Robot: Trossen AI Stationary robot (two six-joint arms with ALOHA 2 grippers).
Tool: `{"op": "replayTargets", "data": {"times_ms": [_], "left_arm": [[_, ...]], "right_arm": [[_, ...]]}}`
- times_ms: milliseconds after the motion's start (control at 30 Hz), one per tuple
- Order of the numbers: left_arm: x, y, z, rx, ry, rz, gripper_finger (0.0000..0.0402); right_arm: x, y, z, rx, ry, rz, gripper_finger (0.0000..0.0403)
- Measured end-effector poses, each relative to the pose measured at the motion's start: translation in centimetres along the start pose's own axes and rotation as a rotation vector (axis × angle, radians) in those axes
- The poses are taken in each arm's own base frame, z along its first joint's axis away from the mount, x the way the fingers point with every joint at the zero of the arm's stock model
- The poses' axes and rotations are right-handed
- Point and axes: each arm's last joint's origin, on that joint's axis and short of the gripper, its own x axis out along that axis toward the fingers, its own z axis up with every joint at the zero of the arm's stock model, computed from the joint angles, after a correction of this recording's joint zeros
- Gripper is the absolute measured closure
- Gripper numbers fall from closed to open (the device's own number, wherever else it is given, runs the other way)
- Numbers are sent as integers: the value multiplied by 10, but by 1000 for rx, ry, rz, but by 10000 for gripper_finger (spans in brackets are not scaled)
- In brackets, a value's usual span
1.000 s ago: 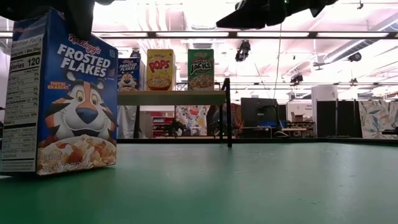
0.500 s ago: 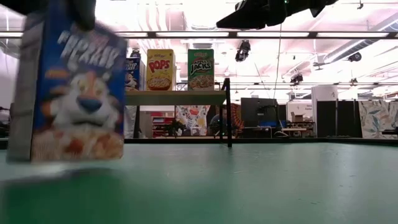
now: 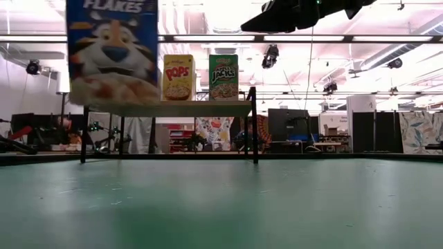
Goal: Stack cereal on shelf
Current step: Put the blue cereal box on the shelf aligned with the other blue cereal box
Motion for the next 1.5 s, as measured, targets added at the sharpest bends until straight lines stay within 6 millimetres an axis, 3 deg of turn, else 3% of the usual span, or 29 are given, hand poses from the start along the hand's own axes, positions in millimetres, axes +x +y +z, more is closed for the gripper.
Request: {"op": "replayTargets", "data": {"times_ms": [400,633,1200,1500], "left_arm": [[-63,24,20,174,-25,130,245],[-91,35,34,331,-135,121,245],[-130,87,56,548,-244,181,245],[-150,136,44,515,-274,239,245]], "right_arm": [[0,0,0,0,1,0,394],[0,0,-1,1,6,2,394],[0,0,-1,-2,5,2,394],[0,1,-1,-2,14,7,394]]}}
